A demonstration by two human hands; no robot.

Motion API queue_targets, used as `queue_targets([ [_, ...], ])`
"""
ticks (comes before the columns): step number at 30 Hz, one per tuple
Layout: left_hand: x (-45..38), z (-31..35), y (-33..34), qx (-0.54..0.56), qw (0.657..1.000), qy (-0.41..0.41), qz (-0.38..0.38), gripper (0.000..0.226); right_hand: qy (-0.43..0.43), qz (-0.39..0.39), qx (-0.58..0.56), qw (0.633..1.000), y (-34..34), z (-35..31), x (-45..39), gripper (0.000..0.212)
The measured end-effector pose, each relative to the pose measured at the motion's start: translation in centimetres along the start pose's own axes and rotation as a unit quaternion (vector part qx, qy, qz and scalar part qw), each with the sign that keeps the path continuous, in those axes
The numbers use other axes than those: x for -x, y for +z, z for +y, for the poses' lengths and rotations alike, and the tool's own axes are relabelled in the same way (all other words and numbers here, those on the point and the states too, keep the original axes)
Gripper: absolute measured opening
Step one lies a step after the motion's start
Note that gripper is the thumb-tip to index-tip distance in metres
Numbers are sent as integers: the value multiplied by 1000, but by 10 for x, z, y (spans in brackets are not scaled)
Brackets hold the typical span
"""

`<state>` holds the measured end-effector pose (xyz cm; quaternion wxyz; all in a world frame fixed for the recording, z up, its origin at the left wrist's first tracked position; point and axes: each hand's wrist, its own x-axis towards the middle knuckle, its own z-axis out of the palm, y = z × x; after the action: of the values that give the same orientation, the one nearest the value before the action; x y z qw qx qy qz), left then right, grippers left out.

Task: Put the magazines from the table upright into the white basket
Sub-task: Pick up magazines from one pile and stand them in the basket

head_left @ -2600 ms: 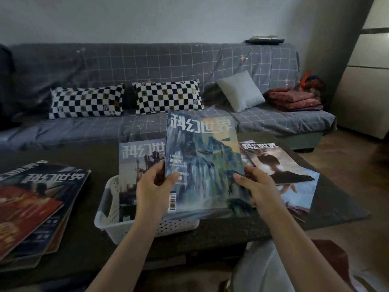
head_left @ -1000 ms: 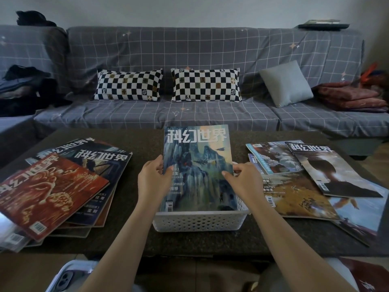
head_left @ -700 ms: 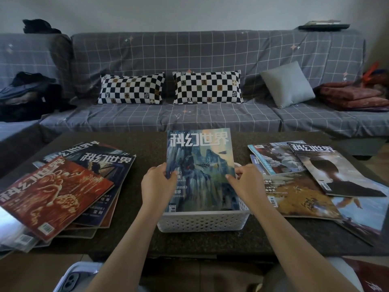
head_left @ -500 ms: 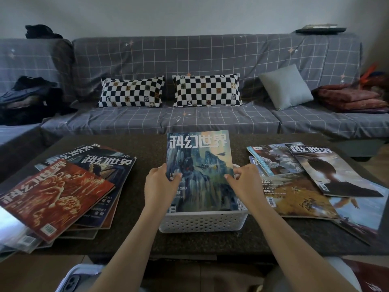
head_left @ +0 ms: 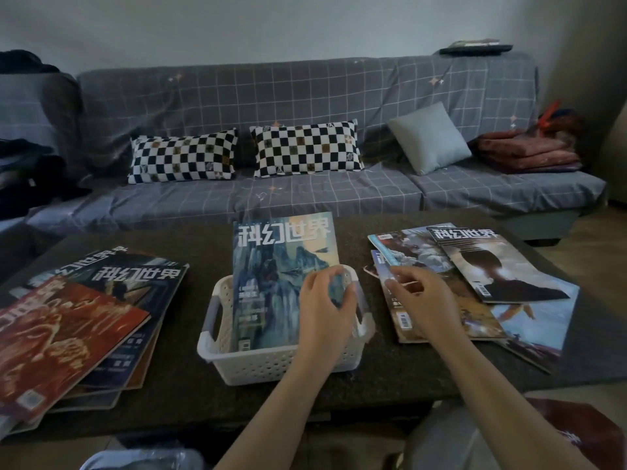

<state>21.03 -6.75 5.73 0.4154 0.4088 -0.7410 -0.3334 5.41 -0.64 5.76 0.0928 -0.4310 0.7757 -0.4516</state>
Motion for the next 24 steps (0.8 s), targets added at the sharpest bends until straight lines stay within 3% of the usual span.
queue_targets([
  [8,-1,30,89,21,996,-5,-86,34,89,2,50,995,-53,66,-5,23],
  [13,1,20,138,-10,984,-92,-155,50,190,-20,98,977,-67,107,-3,42],
  [18,1,-4,156,-54,976,-160,-139,59,215,-16,116,970,-71,133,-4,35],
  [24,-15,-8,157,19,960,-267,-86,64,237,2,108,966,-68,135,-11,49],
])
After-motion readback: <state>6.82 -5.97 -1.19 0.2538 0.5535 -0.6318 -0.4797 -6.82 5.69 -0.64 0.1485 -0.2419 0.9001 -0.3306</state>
